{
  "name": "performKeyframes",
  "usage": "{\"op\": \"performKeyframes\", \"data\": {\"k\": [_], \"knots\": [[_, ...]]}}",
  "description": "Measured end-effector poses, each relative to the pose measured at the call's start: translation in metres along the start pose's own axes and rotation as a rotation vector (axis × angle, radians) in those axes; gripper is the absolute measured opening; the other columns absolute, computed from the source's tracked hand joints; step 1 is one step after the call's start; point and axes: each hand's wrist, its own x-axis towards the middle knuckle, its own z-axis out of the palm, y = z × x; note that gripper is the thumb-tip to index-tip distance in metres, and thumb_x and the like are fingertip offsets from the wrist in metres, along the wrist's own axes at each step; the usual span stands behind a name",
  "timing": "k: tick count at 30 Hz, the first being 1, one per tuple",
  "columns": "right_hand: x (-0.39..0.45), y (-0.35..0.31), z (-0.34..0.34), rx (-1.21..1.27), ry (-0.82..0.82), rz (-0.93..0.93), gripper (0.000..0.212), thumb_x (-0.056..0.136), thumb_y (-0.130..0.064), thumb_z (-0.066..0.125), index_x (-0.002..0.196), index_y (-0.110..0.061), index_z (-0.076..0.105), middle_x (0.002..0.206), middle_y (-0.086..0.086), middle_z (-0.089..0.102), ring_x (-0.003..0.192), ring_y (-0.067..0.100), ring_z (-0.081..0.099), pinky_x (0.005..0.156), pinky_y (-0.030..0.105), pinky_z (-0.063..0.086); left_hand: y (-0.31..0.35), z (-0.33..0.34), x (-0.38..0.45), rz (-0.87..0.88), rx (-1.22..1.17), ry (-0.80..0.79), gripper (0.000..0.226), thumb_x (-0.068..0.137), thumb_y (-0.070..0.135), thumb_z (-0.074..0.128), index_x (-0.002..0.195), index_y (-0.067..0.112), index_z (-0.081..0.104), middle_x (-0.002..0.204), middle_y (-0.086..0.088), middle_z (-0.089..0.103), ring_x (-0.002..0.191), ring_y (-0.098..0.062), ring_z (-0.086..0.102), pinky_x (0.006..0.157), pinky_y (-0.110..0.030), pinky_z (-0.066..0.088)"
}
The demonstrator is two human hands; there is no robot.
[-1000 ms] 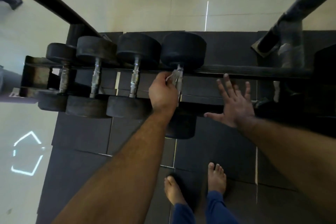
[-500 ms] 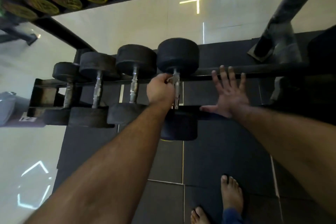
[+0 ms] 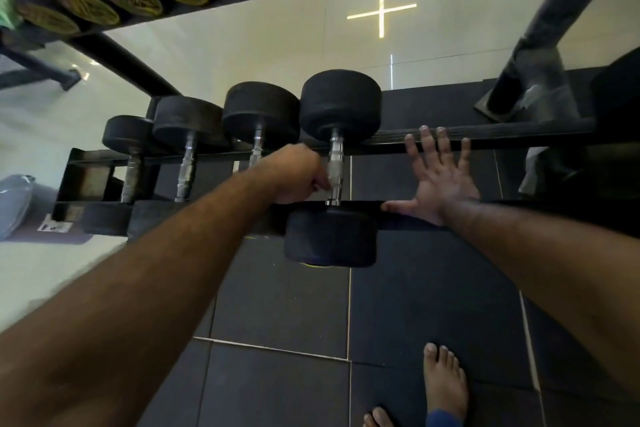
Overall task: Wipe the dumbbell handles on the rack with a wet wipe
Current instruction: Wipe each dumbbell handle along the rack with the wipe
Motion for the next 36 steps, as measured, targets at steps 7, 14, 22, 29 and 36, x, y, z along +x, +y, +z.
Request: {"op": "performKeyframes", "data": {"k": [7, 14, 22, 29, 36], "knots": [[0.002, 0.000, 0.002, 0.004, -0.002, 0.004, 0.150, 0.054, -0.117, 0.011, 0.159, -0.024, -0.041, 0.166, 0.008, -0.048, 0.154, 0.036, -0.042, 0.123, 0.072, -0.015, 0.026, 0.018, 0.034, 0.117, 0.149, 0.212, 0.050, 0.090, 0.002, 0.060, 0.133, 0.026, 0.068, 0.129, -0.001, 0.071, 0.110, -0.028, 0.072, 0.087, -0.046, 0.060], [0.003, 0.001, 0.004, 0.005, 0.010, -0.002, 0.150, 0.052, -0.117, 0.007, 0.160, -0.024, -0.039, 0.169, 0.009, -0.043, 0.157, 0.037, -0.038, 0.123, 0.073, -0.012, 0.016, 0.002, 0.010, 0.236, 0.000, -0.171, 0.042, 0.095, 0.018, 0.061, 0.123, 0.047, 0.074, 0.115, 0.012, 0.076, 0.106, -0.016, 0.069, 0.096, -0.039, 0.056], [0.005, 0.001, 0.007, -0.001, 0.029, 0.001, 0.149, 0.054, -0.118, 0.008, 0.160, -0.024, -0.040, 0.169, 0.008, -0.043, 0.157, 0.036, -0.037, 0.123, 0.073, -0.013, 0.016, 0.015, 0.025, 0.337, 0.210, 0.053, 0.051, 0.091, 0.005, 0.058, 0.128, 0.036, 0.072, 0.129, 0.009, 0.071, 0.118, -0.021, 0.068, 0.092, -0.042, 0.059], [0.006, -0.001, 0.008, -0.018, 0.020, 0.011, 0.150, 0.054, -0.117, 0.013, 0.159, -0.023, -0.041, 0.168, 0.009, -0.045, 0.156, 0.037, -0.038, 0.123, 0.074, -0.012, -0.011, 0.012, 0.010, 0.010, -0.432, 0.358, 0.033, 0.103, 0.014, 0.061, 0.125, 0.034, 0.076, 0.123, 0.009, 0.076, 0.114, -0.007, 0.070, 0.105, -0.035, 0.055], [0.006, -0.002, 0.007, -0.014, 0.032, 0.006, 0.152, 0.054, -0.117, 0.014, 0.162, -0.022, -0.035, 0.171, 0.010, -0.039, 0.158, 0.038, -0.035, 0.123, 0.074, -0.010, -0.005, 0.057, 0.021, 0.094, -0.485, 0.449, 0.041, 0.098, 0.000, 0.062, 0.132, 0.020, 0.074, 0.138, 0.005, 0.068, 0.133, -0.008, 0.060, 0.117, -0.028, 0.044]]}}
